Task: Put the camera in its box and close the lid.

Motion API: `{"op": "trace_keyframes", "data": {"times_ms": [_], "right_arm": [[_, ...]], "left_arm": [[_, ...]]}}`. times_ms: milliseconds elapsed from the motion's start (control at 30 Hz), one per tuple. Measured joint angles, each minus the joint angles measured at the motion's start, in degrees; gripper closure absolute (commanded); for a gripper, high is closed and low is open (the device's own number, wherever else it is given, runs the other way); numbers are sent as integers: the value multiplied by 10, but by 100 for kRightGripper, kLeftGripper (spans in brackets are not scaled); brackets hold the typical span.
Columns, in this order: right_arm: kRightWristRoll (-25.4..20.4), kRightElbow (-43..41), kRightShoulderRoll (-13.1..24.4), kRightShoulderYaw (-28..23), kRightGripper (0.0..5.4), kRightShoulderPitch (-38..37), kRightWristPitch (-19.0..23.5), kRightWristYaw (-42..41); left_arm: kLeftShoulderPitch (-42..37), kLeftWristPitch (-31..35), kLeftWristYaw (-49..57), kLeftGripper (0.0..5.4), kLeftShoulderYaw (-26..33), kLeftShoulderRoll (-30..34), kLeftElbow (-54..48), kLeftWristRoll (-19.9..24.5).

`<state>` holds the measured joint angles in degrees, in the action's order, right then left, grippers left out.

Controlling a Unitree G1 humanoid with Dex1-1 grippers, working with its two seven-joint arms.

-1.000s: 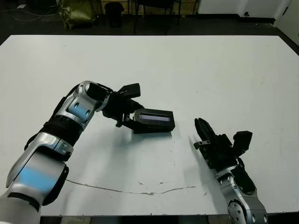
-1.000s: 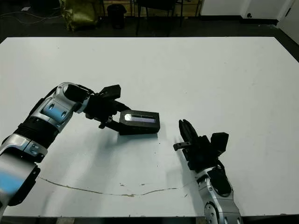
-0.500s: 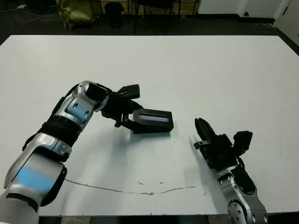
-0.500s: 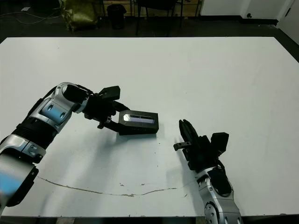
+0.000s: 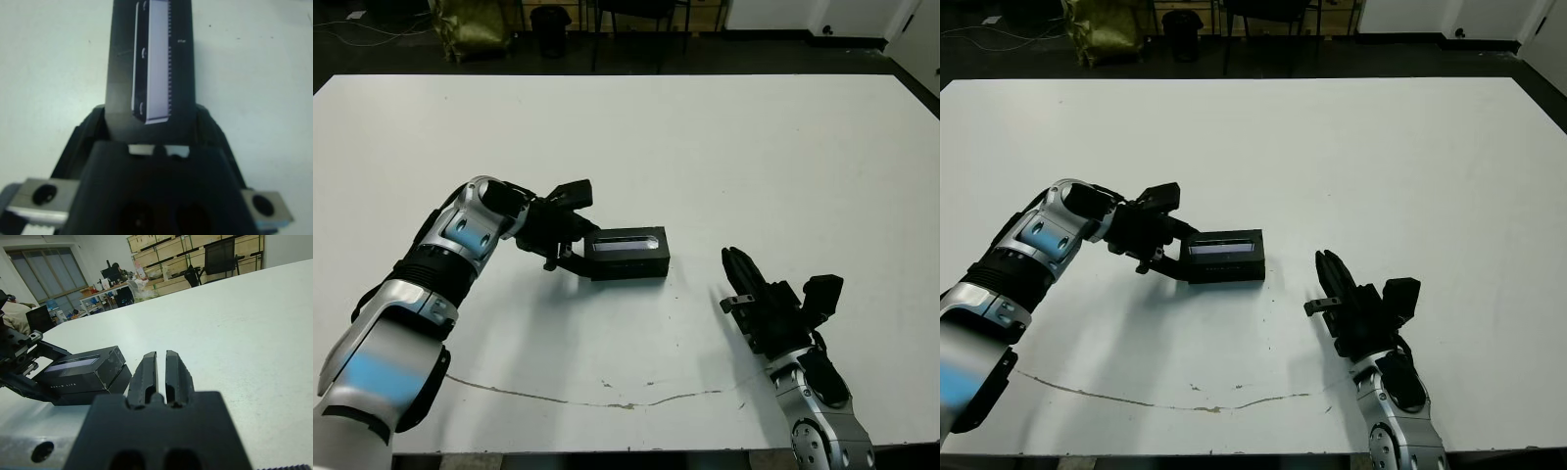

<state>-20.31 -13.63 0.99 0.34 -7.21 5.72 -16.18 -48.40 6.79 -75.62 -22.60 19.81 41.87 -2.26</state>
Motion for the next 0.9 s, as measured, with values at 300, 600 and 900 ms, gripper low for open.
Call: {"op": "trace_keyframes", "data": {"times_ms": [300, 600, 900], "right_arm": [[4, -1, 0, 0, 540, 0, -2, 1], [5, -6, 1, 0, 540, -2, 4, 2], [-2, -8, 0, -2, 540, -3, 8, 3]], "left_arm": [[5, -2, 6, 281, -2, 0, -6, -1], [2, -28, 14, 281, -8, -9, 3, -5], [-7, -13, 15, 281, -13, -18, 3, -15]]}}
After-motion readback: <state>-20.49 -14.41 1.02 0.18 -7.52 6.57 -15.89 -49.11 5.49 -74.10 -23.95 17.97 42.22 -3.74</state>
